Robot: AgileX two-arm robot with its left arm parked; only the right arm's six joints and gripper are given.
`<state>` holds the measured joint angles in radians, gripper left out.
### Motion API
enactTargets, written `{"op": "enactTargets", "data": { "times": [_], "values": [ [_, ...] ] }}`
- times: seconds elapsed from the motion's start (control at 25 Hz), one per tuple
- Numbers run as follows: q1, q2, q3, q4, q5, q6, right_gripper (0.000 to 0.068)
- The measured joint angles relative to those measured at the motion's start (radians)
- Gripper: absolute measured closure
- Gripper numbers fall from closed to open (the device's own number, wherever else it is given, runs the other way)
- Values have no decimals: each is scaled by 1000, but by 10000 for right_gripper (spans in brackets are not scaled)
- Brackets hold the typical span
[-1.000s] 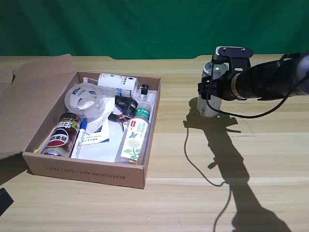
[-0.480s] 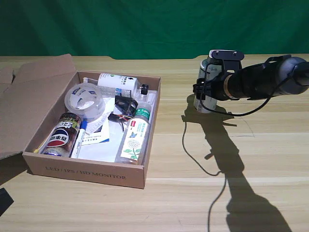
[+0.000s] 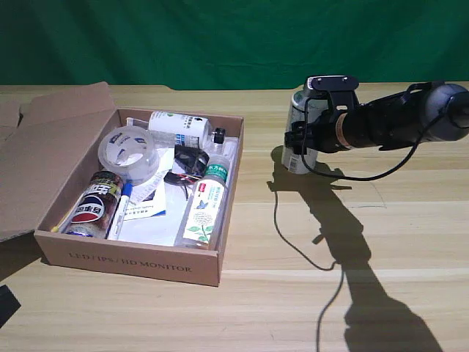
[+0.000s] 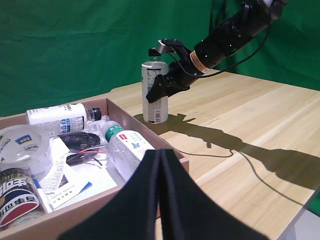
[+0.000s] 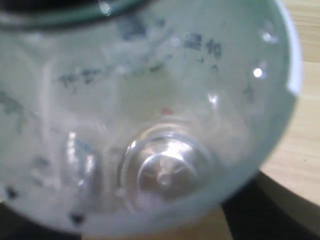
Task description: Place the white bottle into the box.
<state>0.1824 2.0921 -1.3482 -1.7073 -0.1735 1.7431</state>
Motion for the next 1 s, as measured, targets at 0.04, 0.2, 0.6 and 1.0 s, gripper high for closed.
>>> {"op": "enactTargets", "data": {
  "times": [0.04,0.2,0.6,1.0],
  "values": [
    [1,-17,4,-21,-35,7,147],
    [1,-106,7,-44,-179,45,147],
    [221,-299,31,-68,-418,55,147],
    [479,-123,-74,-72,-318,55,147]
  ]
}}
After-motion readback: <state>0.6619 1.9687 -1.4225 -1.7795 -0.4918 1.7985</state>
